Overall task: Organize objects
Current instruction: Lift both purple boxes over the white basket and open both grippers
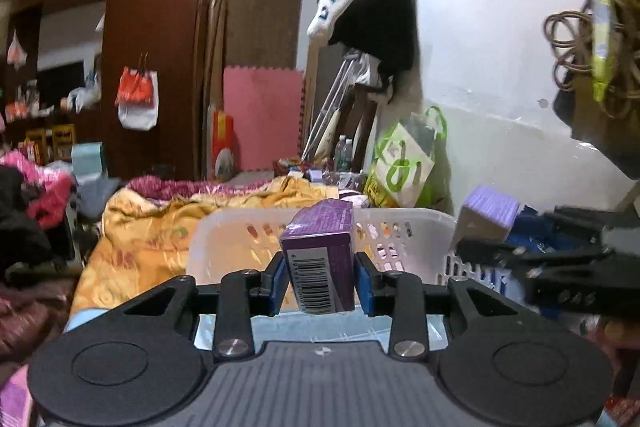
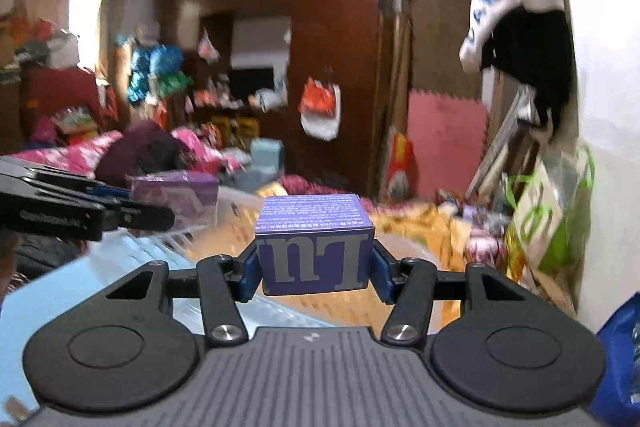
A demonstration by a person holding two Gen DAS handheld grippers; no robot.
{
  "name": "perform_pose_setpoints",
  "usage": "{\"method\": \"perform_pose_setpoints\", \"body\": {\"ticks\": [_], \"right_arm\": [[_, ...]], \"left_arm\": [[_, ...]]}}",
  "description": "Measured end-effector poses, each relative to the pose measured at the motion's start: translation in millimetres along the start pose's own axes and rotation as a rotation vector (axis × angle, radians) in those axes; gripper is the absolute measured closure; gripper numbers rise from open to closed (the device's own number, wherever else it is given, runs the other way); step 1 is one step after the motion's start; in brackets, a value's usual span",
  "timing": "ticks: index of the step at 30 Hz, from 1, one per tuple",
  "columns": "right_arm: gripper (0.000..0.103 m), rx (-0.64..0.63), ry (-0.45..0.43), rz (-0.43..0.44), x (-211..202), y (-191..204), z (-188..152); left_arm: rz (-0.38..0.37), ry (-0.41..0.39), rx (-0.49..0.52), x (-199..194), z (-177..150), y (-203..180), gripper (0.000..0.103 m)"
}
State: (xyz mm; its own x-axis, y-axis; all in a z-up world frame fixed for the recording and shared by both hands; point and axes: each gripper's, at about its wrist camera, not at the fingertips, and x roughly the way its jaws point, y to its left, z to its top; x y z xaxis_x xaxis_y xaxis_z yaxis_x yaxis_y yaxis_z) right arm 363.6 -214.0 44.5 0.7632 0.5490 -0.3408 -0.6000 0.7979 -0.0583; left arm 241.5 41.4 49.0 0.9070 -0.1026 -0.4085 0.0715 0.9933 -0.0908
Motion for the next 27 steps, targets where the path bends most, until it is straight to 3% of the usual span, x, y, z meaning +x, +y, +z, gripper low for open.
{"method": "perform_pose_setpoints", "body": {"ticks": [2,3,4,5,6,9,12,17,22,27], "right_arm": [[0.044,0.020,0.013,0.017,6.3,-2.1,-4.7],[0.033,0.032,0.009,0.022,6.3,-4.2,-6.0],[0.023,0.049,0.011,0.029,6.1,-5.8,-7.1],[0.007,0.060,0.006,0.030,3.0,-8.5,-7.8],[0.001,0.063,-0.006,0.030,-2.1,-9.3,-6.9],[0.000,0.063,-0.040,0.072,-31.6,-8.7,-6.1],[0.000,0.035,-0.053,0.084,-70.4,-7.8,-4.9],[0.000,-0.053,-0.048,0.010,-137.4,-3.0,-27.4],[0.000,0.104,-0.059,-0.038,-166.2,6.8,-96.6],[0.000,0.152,-0.097,0.046,-164.4,27.5,-156.8]], "left_arm": [[0.006,0.013,-0.001,6.5,-3.5,2.5,0.051],[0.014,0.017,-0.005,8.7,-5.4,3.8,0.034],[0.021,0.017,-0.005,7.8,-6.6,4.8,0.028],[0.023,0.003,-0.003,4.3,-7.9,6.3,0.028],[0.020,-0.016,0.001,-2.2,-9.2,8.0,0.028],[0.005,-0.066,0.020,-37.3,-15.9,10.0,0.028],[-0.029,-0.108,0.058,-79.1,-41.4,14.3,0.018],[-0.037,-0.089,0.105,-135.3,-111.1,14.0,0.018],[-0.013,-0.109,0.094,-165.4,-164.8,2.4,0.018],[-0.117,-0.077,0.045,-165.5,-189.1,-4.5,0.018]]}}
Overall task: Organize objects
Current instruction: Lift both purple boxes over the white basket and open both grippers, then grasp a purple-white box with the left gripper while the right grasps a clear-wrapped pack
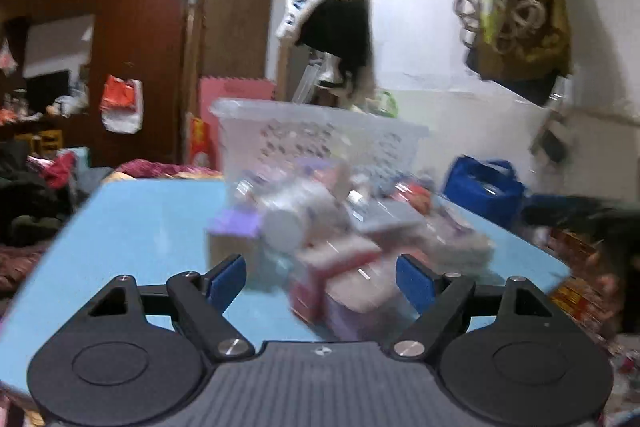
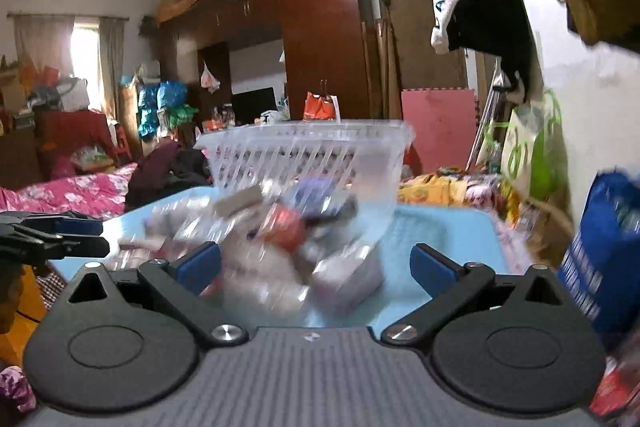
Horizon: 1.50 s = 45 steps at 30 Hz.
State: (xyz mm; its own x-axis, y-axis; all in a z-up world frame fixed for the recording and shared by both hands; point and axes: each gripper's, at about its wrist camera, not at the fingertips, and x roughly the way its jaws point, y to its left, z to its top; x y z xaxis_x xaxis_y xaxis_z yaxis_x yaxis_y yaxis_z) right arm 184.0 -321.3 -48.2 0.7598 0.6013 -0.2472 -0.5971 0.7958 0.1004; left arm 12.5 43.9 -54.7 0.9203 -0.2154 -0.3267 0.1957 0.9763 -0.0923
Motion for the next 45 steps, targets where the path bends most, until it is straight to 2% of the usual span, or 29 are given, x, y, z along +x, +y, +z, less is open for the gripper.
{"method": "perform_pose_setpoints", "body": {"ticks": [5,9,13,15,17,20,22,25,31,35,37,38,39,45], "right_arm": [[0.000,0.002,0.068,0.027,18.8,7.3,-17.6],[0.000,0.010,0.064,0.013,18.6,14.3,-28.5],[0.000,0.057,0.094,0.025,19.1,10.8,-36.7],[0.000,0.058,0.095,0.021,17.6,10.3,-40.1],[0.000,0.066,0.095,0.015,18.2,10.1,-41.5],[0.000,0.068,0.099,0.015,20.6,11.1,-44.8],[0.000,0.070,0.107,0.015,23.9,13.5,-46.2],[0.000,0.054,0.098,-0.005,29.2,19.9,-45.7],[0.014,0.023,0.080,-0.082,36.4,26.4,-42.3],[0.018,0.017,0.087,-0.074,39.2,28.7,-42.8],[0.027,-0.021,0.091,-0.080,37.7,31.6,-44.4],[0.038,-0.028,0.091,-0.079,35.3,30.7,-44.1],[0.041,-0.025,0.090,-0.073,31.9,28.6,-43.7],[0.043,-0.019,0.057,-0.070,7.3,12.0,-38.8]], "left_arm": [[-0.013,-0.016,0.046,-7.1,-18.5,-23.6,0.018],[-0.017,0.019,0.012,5.9,-23.5,-33.9,0.018],[0.012,0.008,-0.012,15.8,-24.4,-42.1,0.018],[0.041,0.009,-0.015,21.2,-27.1,-45.3,0.018],[0.092,0.027,0.026,29.4,-30.0,-53.1,0.018],[0.135,0.030,0.049,35.1,-33.6,-56.2,0.032],[0.134,0.023,0.041,33.4,-33.5,-52.1,0.034],[0.184,-0.002,0.054,26.5,-33.8,-45.2,0.034],[0.178,0.008,0.043,25.4,-32.6,-35.2,0.034],[0.171,0.006,0.063,26.5,-34.0,-40.2,0.034],[0.172,0.005,0.076,27.1,-35.0,-42.3,0.033],[0.172,0.004,0.078,26.9,-35.0,-42.8,0.033],[0.168,0.003,0.078,26.6,-35.0,-42.6,0.033],[0.135,-0.032,0.076,20.5,-33.4,-43.4,0.034]]}}
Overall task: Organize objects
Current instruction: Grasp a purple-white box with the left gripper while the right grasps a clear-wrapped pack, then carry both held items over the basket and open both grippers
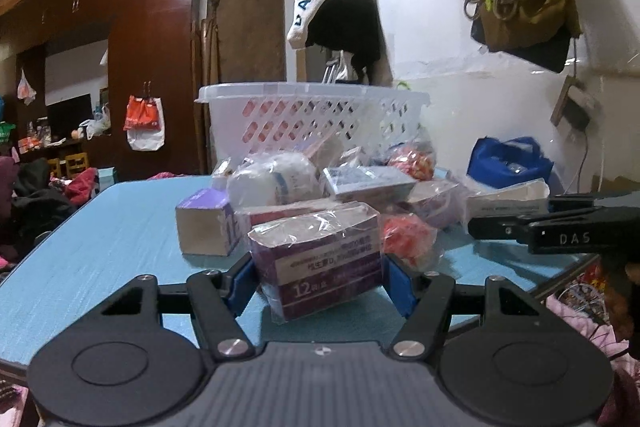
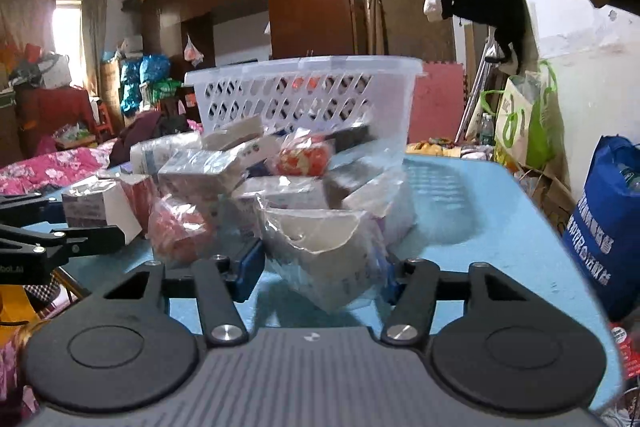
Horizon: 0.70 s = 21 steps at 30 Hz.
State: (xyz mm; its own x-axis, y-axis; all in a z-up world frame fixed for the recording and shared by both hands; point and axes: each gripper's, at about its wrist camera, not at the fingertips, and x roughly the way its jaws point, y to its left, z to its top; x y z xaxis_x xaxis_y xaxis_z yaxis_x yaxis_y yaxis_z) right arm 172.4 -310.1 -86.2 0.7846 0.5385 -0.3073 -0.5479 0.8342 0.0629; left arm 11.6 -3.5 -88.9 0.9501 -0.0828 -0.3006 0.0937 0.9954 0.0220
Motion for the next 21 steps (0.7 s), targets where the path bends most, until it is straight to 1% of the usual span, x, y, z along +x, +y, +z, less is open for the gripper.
{"method": "perform_pose_setpoints", "body": {"ticks": [6,10,13,16,17,18,19,20,21], "right_arm": [[0.043,0.001,-0.056,0.004,-13.2,-2.2,15.7],[0.043,-0.006,-0.090,0.023,-12.8,-7.9,41.4],[0.043,0.004,-0.123,0.052,-5.0,-19.6,74.5],[0.043,-0.017,-0.141,0.047,7.6,-22.6,102.2],[0.043,-0.022,-0.142,0.051,13.7,-23.2,112.5],[0.043,-0.026,-0.142,0.068,21.0,-24.0,123.4],[0.043,-0.030,-0.142,0.083,28.5,-23.9,133.3],[0.043,-0.037,-0.135,0.089,39.8,-23.1,145.2],[0.043,-0.049,-0.121,0.083,52.2,-21.9,156.7]], "left_arm": [[-0.013,-0.066,-0.003,-15.5,9.4,3.7,0.034],[-0.009,-0.095,-0.046,-20.0,30.7,18.4,0.034],[0.001,-0.134,-0.057,-18.4,56.2,31.4,0.034],[-0.028,-0.149,-0.087,-7.1,87.7,45.4,0.034],[-0.039,-0.149,-0.088,0.0,101.6,48.5,0.034],[-0.048,-0.167,-0.095,6.4,114.0,50.6,0.034],[-0.042,-0.157,-0.083,17.3,128.9,50.0,0.034],[-0.044,-0.124,-0.071,33.5,144.9,49.2,0.034],[-0.051,-0.098,-0.079,52.5,159.6,50.0,0.034]]}}
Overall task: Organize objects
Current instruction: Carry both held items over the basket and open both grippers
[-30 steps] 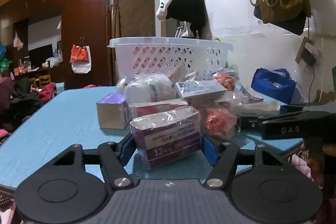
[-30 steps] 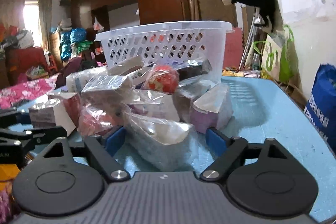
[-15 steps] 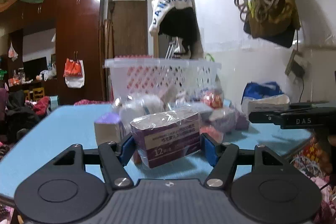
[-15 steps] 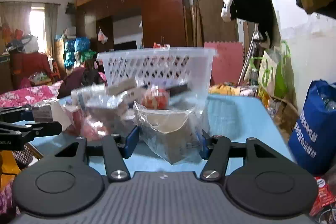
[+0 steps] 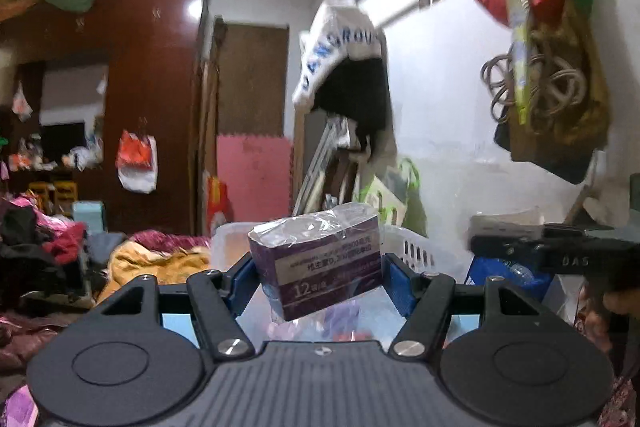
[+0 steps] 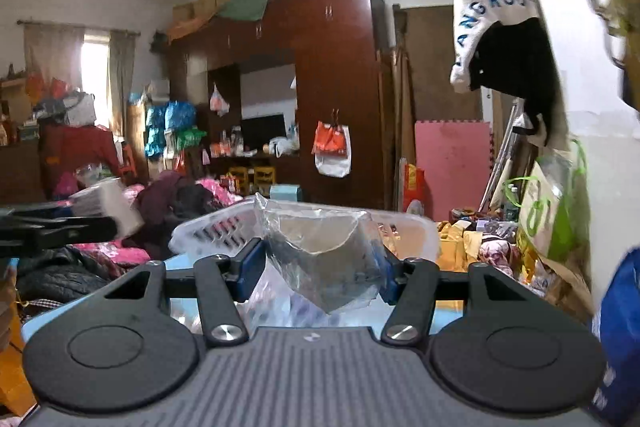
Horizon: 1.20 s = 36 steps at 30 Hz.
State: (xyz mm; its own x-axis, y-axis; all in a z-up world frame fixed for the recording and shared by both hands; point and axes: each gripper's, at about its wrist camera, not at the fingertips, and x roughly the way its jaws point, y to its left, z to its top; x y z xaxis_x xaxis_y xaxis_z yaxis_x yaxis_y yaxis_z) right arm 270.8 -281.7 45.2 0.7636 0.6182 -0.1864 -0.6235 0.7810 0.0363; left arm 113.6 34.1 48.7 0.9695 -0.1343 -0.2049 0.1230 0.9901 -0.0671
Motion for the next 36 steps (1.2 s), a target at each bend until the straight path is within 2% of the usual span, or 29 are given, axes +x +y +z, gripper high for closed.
{"method": "perform_pose_setpoints", "body": {"ticks": [2,4,7,8,9,10,11,13,14,15,18,20,24,27,31,33,36], "right_arm": [[0.043,-0.034,0.031,-0.015,30.5,-0.6,17.6],[0.043,-0.049,0.086,-0.048,60.0,-3.5,26.9],[0.042,-0.055,0.178,-0.065,97.3,-8.9,27.7],[0.037,-0.057,0.201,-0.067,102.8,-9.8,24.8],[0.027,-0.066,0.228,-0.063,108.4,-10.0,21.4],[0.021,-0.070,0.234,-0.070,110.3,-10.6,18.6],[0.014,-0.076,0.222,-0.084,107.1,-9.4,15.4],[0.012,-0.078,0.196,-0.082,94.5,-10.1,14.0],[0.009,-0.068,0.173,-0.075,82.5,-11.0,14.7],[0.001,-0.058,0.154,-0.070,74.0,-12.8,17.0],[0.000,-0.044,0.134,-0.056,47.7,-14.8,24.8],[0.000,-0.068,0.156,-0.034,30.4,-11.3,21.6],[0.000,-0.086,0.210,-0.042,-3.6,-7.2,-13.7],[0.000,-0.091,0.203,-0.048,-22.9,-3.1,-54.7],[0.000,0.023,0.139,-0.049,-33.5,-12.0,-94.2],[0.000,0.074,0.124,-0.053,-31.1,-14.0,-106.5],[0.000,0.048,0.155,-0.074,-15.8,-12.1,-110.1]], "left_arm": [[0.003,0.089,-0.005,45.7,19.1,0.7,0.034],[0.009,0.168,-0.051,86.8,29.0,6.3,0.034],[0.014,0.239,-0.042,117.8,30.8,10.3,0.032],[0.014,0.256,-0.049,124.6,29.3,12.3,0.030],[0.012,0.279,-0.061,130.5,27.6,14.9,0.024],[0.020,0.287,-0.073,133.1,25.8,17.8,0.018],[0.028,0.279,-0.072,131.8,24.8,20.2,0.016],[0.029,0.237,-0.050,116.7,22.0,21.4,0.003],[0.018,0.216,-0.052,108.5,22.7,23.3,0.000],[0.004,0.195,-0.065,97.6,21.9,25.7,0.000],[-0.015,0.194,-0.061,71.4,15.5,25.0,0.000],[0.008,0.176,-0.044,46.4,2.0,23.7,0.000],[0.016,0.090,-0.058,-17.8,-47.0,24.7,0.000],[0.035,0.095,-0.010,-46.1,-88.1,13.4,0.001],[-0.027,0.099,0.053,-51.1,-110.8,-9.5,0.002],[-0.024,0.114,0.076,-42.6,-114.8,-20.1,0.002],[0.013,0.124,0.066,-33.2,-120.9,-25.2,0.002]]}}
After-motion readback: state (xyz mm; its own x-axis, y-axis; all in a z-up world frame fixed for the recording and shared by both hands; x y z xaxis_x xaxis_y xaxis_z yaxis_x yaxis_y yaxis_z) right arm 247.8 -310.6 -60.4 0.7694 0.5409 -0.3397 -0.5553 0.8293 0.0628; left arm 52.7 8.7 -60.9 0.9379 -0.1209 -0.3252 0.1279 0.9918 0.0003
